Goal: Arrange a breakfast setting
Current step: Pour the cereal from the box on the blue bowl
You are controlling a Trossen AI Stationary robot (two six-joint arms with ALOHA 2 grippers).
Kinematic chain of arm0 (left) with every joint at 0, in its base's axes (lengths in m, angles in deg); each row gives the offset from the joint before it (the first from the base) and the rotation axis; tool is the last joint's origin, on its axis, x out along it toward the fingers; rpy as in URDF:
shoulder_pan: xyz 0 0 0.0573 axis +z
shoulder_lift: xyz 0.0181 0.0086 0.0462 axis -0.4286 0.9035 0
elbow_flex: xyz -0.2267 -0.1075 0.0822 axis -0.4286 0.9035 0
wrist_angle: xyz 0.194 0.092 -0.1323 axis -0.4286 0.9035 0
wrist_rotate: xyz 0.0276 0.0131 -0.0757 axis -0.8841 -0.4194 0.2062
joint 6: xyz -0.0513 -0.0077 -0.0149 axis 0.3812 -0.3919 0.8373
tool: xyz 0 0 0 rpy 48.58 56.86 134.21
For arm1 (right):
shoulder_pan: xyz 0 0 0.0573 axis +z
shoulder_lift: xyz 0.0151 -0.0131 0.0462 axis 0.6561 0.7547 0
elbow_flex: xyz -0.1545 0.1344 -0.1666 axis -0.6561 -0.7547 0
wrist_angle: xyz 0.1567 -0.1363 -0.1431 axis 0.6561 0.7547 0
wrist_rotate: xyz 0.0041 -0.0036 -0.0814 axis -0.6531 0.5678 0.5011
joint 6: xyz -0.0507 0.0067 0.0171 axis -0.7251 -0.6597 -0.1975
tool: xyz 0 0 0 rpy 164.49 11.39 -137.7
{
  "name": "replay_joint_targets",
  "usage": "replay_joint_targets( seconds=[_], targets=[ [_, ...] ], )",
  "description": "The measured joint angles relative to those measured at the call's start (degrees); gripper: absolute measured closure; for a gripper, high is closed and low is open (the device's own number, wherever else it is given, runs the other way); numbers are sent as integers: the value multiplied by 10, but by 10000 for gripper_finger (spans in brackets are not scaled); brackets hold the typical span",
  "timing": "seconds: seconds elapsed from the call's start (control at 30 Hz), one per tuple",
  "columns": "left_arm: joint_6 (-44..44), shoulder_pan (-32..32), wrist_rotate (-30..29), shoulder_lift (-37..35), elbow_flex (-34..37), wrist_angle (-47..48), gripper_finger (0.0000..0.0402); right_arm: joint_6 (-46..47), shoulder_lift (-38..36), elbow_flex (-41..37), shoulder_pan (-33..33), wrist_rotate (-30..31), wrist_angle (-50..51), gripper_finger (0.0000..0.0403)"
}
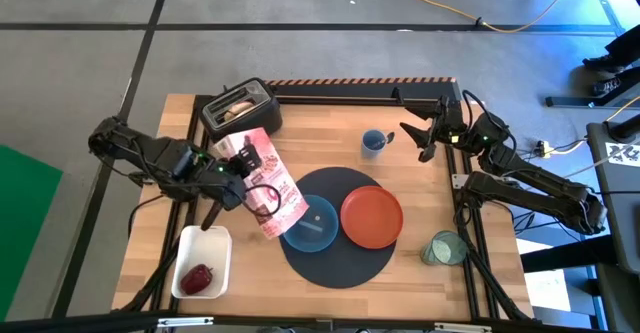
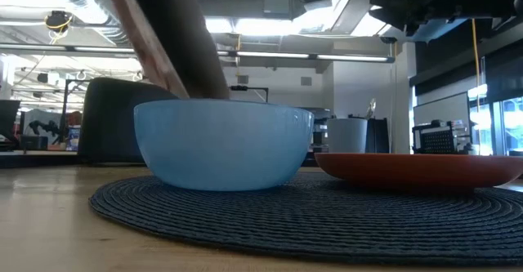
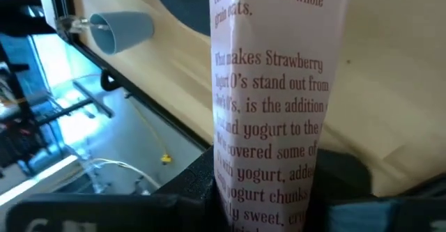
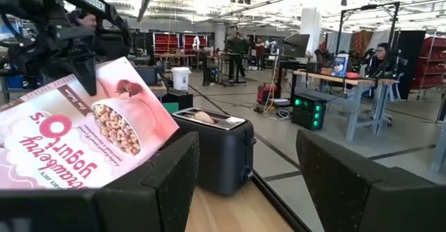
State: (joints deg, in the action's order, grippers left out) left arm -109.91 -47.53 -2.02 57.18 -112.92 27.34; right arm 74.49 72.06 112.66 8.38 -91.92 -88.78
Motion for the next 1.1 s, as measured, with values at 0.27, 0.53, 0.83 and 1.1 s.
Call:
replay_joint_targets(
  seconds=[0.27, 0.53, 0.83, 1.1],
  targets=[
    [-42, -3, -20, 13, 0, -21, 302, -4, 0, 0, 0, -8, -8, 171],
    [-55, -7, -39, 13, 0, -28, 302, -12, 0, 0, 0, -8, -8, 171],
    [-70, -16, -53, 13, 0, -40, 302, -12, 0, 0, 0, -8, -8, 171],
    [-95, -16, -68, 28, 0, -40, 302, -12, -1, 0, 0, -8, -8, 171]
  ],
)
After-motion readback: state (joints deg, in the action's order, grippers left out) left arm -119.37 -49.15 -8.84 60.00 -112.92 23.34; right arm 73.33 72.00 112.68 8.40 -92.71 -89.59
